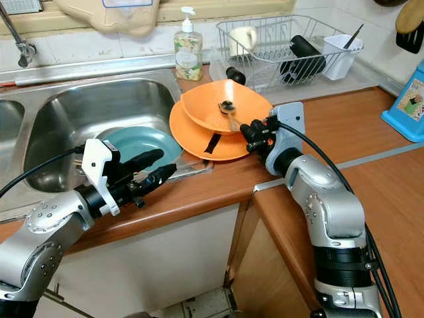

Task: Kitchen organization

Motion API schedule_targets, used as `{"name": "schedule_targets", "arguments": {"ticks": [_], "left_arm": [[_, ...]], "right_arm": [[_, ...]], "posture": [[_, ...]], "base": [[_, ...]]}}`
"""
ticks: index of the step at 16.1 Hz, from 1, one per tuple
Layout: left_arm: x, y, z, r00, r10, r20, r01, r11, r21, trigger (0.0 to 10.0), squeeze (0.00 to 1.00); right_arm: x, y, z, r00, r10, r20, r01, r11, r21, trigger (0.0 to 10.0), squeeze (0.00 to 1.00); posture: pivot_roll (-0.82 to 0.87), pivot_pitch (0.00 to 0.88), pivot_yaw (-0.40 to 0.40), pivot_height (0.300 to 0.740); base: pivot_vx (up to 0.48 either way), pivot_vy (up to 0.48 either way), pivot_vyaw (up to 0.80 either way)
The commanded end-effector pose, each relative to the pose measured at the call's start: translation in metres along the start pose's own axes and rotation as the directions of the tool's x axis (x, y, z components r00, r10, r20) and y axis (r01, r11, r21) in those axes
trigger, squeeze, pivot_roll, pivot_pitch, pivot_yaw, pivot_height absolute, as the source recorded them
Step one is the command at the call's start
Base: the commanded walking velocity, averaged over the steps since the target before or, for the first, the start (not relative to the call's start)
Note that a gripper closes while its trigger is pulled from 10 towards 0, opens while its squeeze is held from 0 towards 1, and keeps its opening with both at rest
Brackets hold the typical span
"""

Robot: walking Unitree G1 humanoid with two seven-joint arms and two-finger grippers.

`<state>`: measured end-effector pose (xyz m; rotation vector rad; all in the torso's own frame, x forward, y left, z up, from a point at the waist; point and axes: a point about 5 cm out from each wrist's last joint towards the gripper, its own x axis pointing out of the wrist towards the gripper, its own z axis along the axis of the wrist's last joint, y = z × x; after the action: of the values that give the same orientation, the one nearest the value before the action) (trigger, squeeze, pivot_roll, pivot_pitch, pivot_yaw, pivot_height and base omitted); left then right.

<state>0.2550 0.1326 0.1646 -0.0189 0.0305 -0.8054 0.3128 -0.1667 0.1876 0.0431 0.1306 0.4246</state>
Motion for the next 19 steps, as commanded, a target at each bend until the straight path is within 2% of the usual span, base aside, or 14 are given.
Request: {"name": "schedule_targets", "arguments": {"ticks": [1,5,9,10,12,13,14,15,18,19], "left_arm": [[-0.001,0.0,0.003,1.0,-0.002,-0.008,0.002,1.0,0.021,10.0,0.0],[0.0,0.0,0.003,1.0,-0.004,-0.007,0.004,1.0,0.021,10.0,0.0],[0.001,0.0,0.003,1.0,-0.01,-0.011,0.01,1.0,0.025,10.0,0.0],[0.001,0.0,0.003,1.0,-0.01,-0.011,0.011,1.0,0.026,10.0,0.0],[0.001,0.0,0.003,1.0,-0.013,-0.015,0.013,0.999,0.033,10.0,0.0],[0.001,0.0,0.003,1.0,-0.015,-0.02,0.016,0.999,0.039,10.0,0.0],[0.001,0.0,0.003,1.0,-0.016,-0.022,0.017,0.999,0.042,10.0,0.0],[0.001,0.0,0.003,0.999,-0.021,-0.032,0.023,0.998,0.055,10.0,0.0],[0.002,0.0,0.003,0.998,-0.021,-0.053,0.027,0.994,0.105,10.0,0.0],[0.004,0.002,0.005,0.999,-0.01,-0.054,0.018,0.988,0.151,10.0,0.0]], "right_arm": [[-0.001,-0.003,0.011,0.999,-0.016,0.032,0.017,1.0,-0.026,1.8,0.0],[-0.017,-0.01,0.029,0.999,0.011,0.04,-0.006,0.993,-0.119,2.0,0.0],[-0.027,-0.013,0.037,0.997,0.05,-0.054,-0.063,0.956,-0.285,3.1,0.0],[-0.028,-0.013,0.037,0.997,0.055,-0.059,-0.07,0.953,-0.295,3.1,0.0],[-0.028,-0.011,0.038,0.995,0.057,-0.08,-0.082,0.93,-0.358,3.8,0.0],[-0.027,-0.012,0.039,0.995,0.04,-0.086,-0.072,0.914,-0.399,4.9,0.0],[-0.027,-0.013,0.04,0.996,0.028,-0.085,-0.062,0.901,-0.428,7.0,0.0],[-0.026,-0.015,0.045,0.998,-0.004,-0.058,-0.024,0.877,-0.479,10.0,0.0],[-0.024,-0.013,0.053,1.0,-0.006,-0.021,-0.005,0.862,-0.508,10.0,0.0],[-0.023,-0.012,0.058,1.0,0.007,0.016,0.002,0.877,-0.481,10.0,0.0]], "posture": [[-0.08,0.0,0.029,0.74],[-0.09,0.0,0.032,0.74],[-0.09,0.0,0.035,0.74],[-0.09,0.0,0.035,0.74],[-0.09,0.0,0.035,0.74],[-0.09,0.0,0.034,0.74],[-0.09,0.0,0.034,0.74],[-0.09,0.0,0.034,0.74],[-0.09,0.0,0.034,0.74],[-0.09,0.0,0.032,0.74]], "base": [[0.0,0.0,0.0],[0.0,0.0,0.0],[0.0,0.0,0.0],[0.0,0.0,0.0],[0.0,0.0,0.0],[0.0,0.0,0.0],[0.0,0.0,0.0],[0.0,0.0,0.0],[0.0,0.0,0.0],[0.0,0.0,0.0]]}}
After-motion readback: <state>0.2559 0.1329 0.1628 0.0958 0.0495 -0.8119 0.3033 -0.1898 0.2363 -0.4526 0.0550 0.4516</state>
